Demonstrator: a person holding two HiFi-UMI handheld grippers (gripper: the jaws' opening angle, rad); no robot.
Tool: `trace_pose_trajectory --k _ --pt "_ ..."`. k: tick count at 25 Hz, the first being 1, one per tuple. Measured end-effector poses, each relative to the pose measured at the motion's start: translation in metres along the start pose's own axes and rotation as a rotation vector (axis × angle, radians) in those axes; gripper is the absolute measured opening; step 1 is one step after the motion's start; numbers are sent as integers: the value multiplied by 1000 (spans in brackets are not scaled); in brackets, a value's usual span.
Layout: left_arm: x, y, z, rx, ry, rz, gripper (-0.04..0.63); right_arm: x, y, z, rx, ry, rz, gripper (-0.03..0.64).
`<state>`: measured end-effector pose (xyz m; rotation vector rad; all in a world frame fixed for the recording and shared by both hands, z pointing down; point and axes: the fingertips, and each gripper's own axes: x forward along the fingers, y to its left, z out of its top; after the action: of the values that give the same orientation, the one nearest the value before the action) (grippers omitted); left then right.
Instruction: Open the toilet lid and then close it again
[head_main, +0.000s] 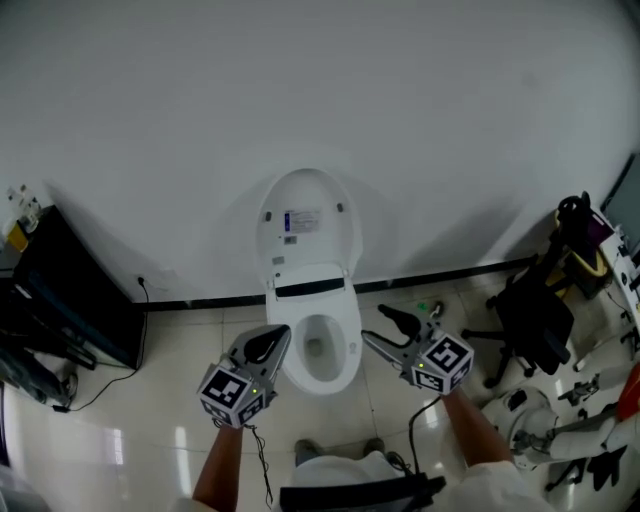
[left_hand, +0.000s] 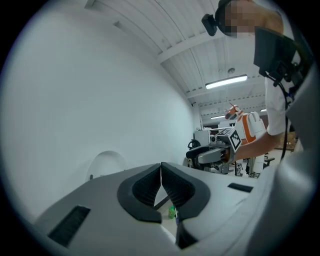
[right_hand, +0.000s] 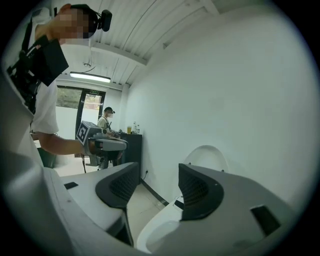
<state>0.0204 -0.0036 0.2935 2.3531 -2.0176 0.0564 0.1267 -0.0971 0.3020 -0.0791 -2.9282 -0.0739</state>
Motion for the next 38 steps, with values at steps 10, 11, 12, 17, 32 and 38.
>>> trace_pose_trajectory --k 10,11,12,17,32,38 --pt "30 -68 -24 -3 49 -17 3 -44 3 -65 54 45 -43 238" --pt "32 -71 -23 -3 47 -15 3 -46 4 -66 44 51 -40 238" --pt "34 -72 -22 -4 45 -16 3 -47 5 -66 34 56 -37 238" --pt "38 -79 -20 1 41 -25 3 -48 6 -64 9 58 -38 238" --pt "31 -72 -28 -17 71 -11 3 -39 13 -63 27 57 -40 238" --pt "30 -68 -17 -12 56 -7 3 -37 11 -54 12 55 -32 238"
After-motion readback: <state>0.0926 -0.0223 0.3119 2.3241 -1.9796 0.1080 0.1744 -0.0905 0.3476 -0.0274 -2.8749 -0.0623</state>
